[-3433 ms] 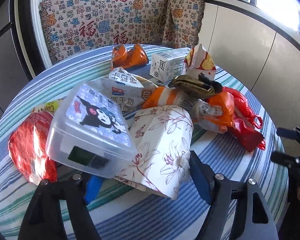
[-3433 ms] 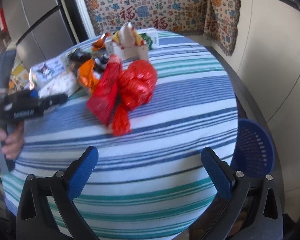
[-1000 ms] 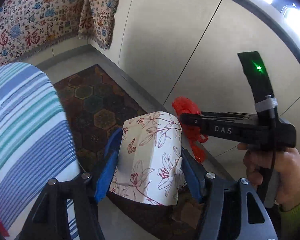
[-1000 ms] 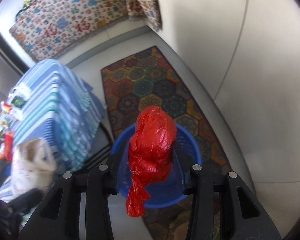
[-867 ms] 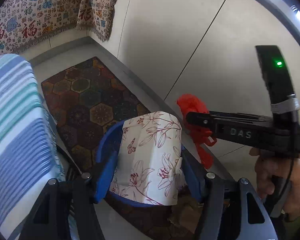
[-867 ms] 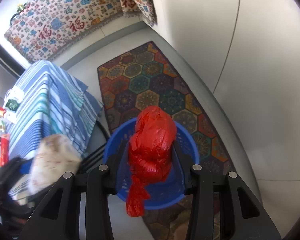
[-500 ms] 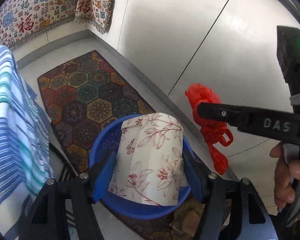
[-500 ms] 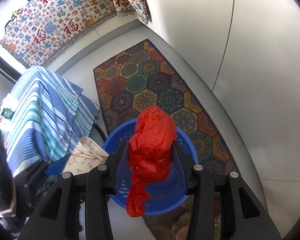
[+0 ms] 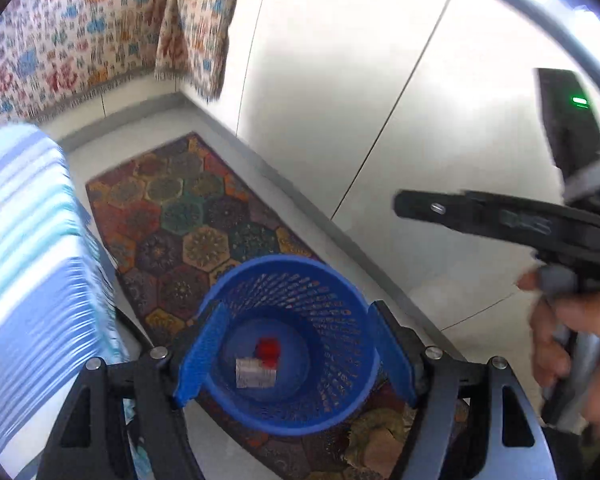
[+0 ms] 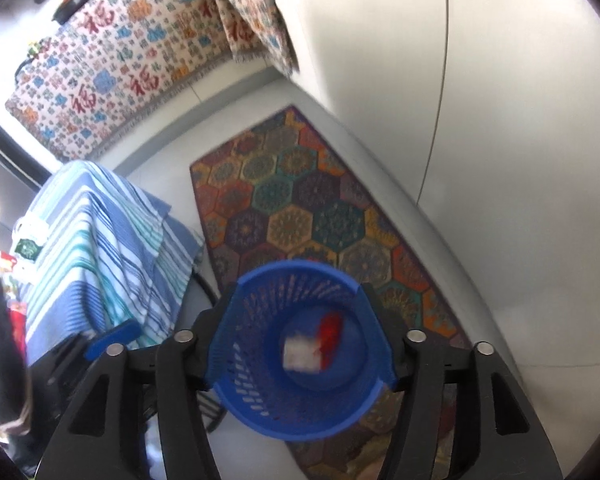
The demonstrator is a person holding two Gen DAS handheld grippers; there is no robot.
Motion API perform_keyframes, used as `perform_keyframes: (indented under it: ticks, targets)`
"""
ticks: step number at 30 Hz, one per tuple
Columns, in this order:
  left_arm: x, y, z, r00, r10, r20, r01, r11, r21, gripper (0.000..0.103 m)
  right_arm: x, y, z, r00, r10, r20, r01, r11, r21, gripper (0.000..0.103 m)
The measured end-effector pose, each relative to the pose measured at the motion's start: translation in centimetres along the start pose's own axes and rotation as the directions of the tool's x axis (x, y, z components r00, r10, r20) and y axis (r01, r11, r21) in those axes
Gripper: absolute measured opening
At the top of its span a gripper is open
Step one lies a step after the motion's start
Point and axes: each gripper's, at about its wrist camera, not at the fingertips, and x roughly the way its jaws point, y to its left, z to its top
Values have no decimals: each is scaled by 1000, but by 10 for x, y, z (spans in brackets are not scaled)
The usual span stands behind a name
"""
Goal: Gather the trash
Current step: 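Open both tools to drop the items into the blue wastebasket, then move both open tools back over the table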
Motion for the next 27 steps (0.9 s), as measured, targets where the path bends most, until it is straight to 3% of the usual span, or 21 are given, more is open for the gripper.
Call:
perform_keyframes:
  ticks: [4,5,13,19,27]
  targets:
    - [-60,0,-21,998,14,58,-15,1000,15,75,-29,24,-2,992,-41,121,51,995,-80,68]
    - [-74,3,-29,999,20,42,-21,1000,17,75,-34,31,-2,989,-38,144,52,994,-94,69]
    - [-166,63,-101,986,163,39,-159,984,-78,75,-64,116,-29,963,91,253,-31,972,-231,73]
    - [-225,122,-147,947,319,35,-308,935,-177,75,-58,195,-59,957,160,241,-59,923,-379,73]
    - [-270,201,-189,876,483,-4,-454,822,-343,75,-38,287,-138,957,281,77,-204,834,-513,73]
